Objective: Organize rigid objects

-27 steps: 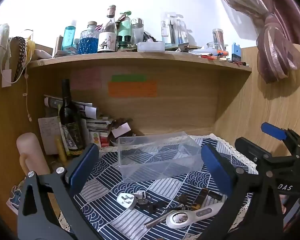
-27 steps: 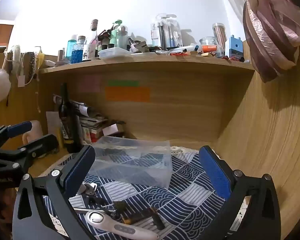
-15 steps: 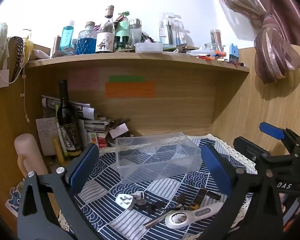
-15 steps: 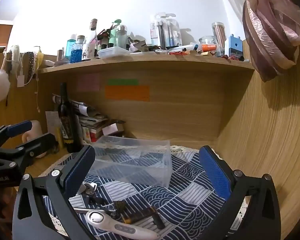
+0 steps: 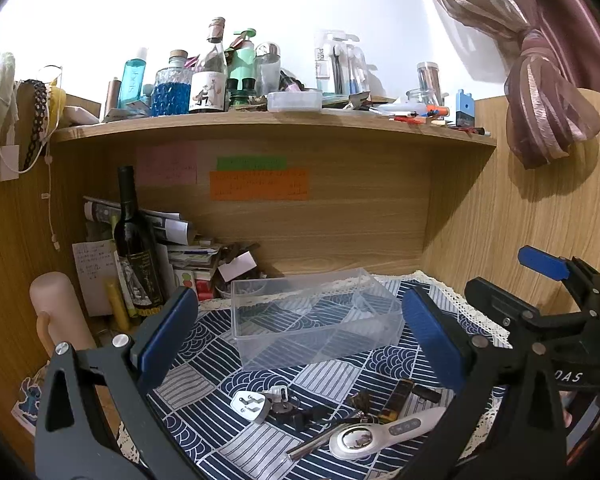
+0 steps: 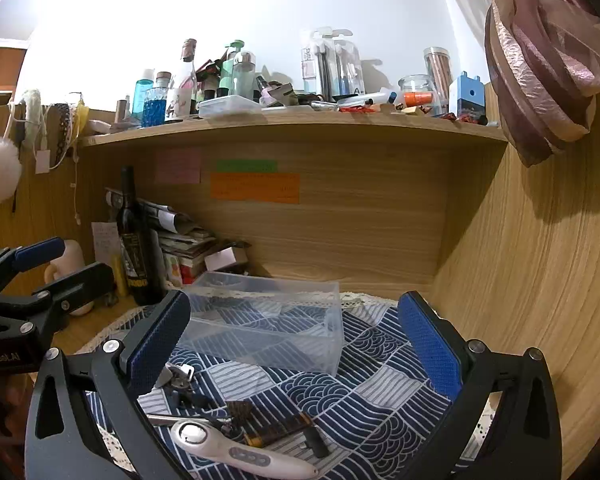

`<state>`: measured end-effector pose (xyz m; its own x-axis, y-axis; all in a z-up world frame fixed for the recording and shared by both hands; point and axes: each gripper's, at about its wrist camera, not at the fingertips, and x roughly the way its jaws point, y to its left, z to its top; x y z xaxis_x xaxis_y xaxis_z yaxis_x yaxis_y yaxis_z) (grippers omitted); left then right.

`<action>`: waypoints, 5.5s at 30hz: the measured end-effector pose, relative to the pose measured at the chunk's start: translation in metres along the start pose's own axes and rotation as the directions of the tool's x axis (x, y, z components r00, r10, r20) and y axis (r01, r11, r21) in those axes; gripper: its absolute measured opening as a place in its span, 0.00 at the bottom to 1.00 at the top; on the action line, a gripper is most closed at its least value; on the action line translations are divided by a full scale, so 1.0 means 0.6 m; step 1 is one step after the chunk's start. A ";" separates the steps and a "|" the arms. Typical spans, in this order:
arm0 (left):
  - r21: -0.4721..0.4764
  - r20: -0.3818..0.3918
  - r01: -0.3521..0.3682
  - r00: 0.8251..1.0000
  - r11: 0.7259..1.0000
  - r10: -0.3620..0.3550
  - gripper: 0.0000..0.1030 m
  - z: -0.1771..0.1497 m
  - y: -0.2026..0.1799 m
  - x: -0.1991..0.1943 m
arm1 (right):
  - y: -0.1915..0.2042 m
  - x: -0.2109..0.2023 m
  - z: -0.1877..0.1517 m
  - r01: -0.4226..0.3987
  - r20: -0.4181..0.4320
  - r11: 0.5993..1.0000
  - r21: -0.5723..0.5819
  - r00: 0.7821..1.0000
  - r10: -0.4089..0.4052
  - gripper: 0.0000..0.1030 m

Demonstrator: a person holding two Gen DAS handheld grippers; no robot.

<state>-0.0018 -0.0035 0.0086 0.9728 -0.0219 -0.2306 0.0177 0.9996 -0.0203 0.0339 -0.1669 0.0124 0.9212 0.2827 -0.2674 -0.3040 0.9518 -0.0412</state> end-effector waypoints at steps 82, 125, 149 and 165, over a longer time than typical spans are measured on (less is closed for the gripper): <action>-0.081 -0.372 -0.037 0.928 0.996 0.005 0.66 -0.116 0.116 0.116 | -0.056 0.102 -0.097 -0.066 -0.319 0.995 0.068 0.944 0.085 0.58; -0.011 -0.444 0.013 0.896 1.000 -0.016 0.37 -0.134 0.113 0.187 | -0.063 0.185 -0.172 -0.067 -0.548 0.998 0.007 0.834 0.060 0.07; -0.017 -0.390 0.026 0.920 1.000 -0.030 0.37 -0.088 0.100 0.186 | -0.059 0.192 -0.225 -0.157 -0.624 0.986 -0.064 0.777 0.083 0.34; -0.005 -0.318 0.023 0.948 1.000 -0.023 0.37 -0.043 0.100 0.190 | -0.065 0.185 -0.114 -0.100 -0.452 0.995 -0.019 0.888 0.080 0.23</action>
<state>0.1043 0.0537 -0.0442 0.8481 -0.0491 -0.5275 0.0390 0.9988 -0.0303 0.1311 -0.1806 -0.0816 0.6840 0.2735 -0.6763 -0.3989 0.9164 -0.0329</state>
